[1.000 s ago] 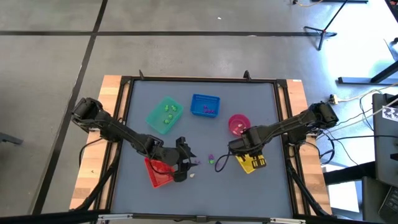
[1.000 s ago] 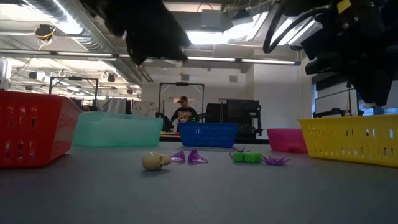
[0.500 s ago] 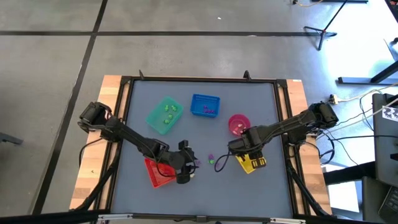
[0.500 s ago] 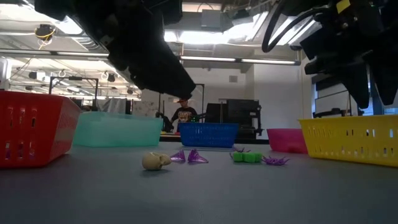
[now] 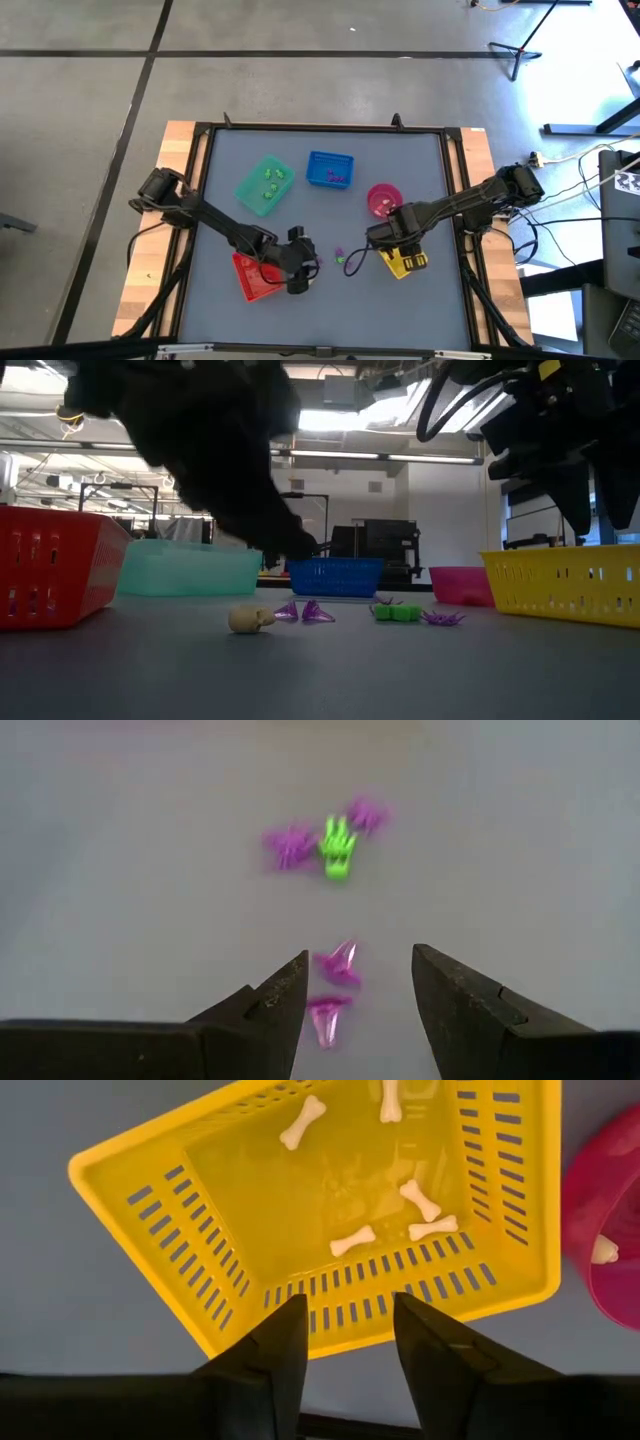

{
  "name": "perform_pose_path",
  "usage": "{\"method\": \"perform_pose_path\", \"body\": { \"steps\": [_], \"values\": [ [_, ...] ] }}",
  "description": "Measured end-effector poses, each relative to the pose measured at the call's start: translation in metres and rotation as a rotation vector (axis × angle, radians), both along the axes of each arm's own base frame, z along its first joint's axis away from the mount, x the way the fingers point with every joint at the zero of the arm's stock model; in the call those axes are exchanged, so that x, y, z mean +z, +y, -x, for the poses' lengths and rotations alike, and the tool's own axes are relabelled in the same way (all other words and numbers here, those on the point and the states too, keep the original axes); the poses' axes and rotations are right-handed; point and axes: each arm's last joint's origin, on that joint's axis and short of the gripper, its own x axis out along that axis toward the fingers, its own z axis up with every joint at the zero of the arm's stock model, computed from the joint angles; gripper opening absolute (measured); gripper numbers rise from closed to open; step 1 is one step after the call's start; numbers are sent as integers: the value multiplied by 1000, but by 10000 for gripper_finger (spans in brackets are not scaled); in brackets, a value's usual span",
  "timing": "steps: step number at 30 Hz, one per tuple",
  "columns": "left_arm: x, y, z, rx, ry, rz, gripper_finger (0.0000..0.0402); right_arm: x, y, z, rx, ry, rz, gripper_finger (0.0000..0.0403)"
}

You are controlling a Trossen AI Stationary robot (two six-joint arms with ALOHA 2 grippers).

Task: Sort Halloween decoration
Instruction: Put the purple witch hat toy into the orange bin

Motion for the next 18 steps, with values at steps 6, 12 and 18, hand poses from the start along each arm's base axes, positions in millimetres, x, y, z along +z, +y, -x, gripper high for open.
{"method": "perform_pose_path", "body": {
  "steps": [6, 12, 18],
  "values": [
    [-11, 7, -2, -5, 56, 18, 164, 0, 0, -1, 0, -10, -3, 147],
    [-12, 13, -3, -19, 82, 47, 164, 0, 0, -1, 0, -9, -4, 147],
    [-13, 14, -3, -24, 97, 53, 164, 0, 0, -1, 0, -10, -4, 147]
  ]
}}
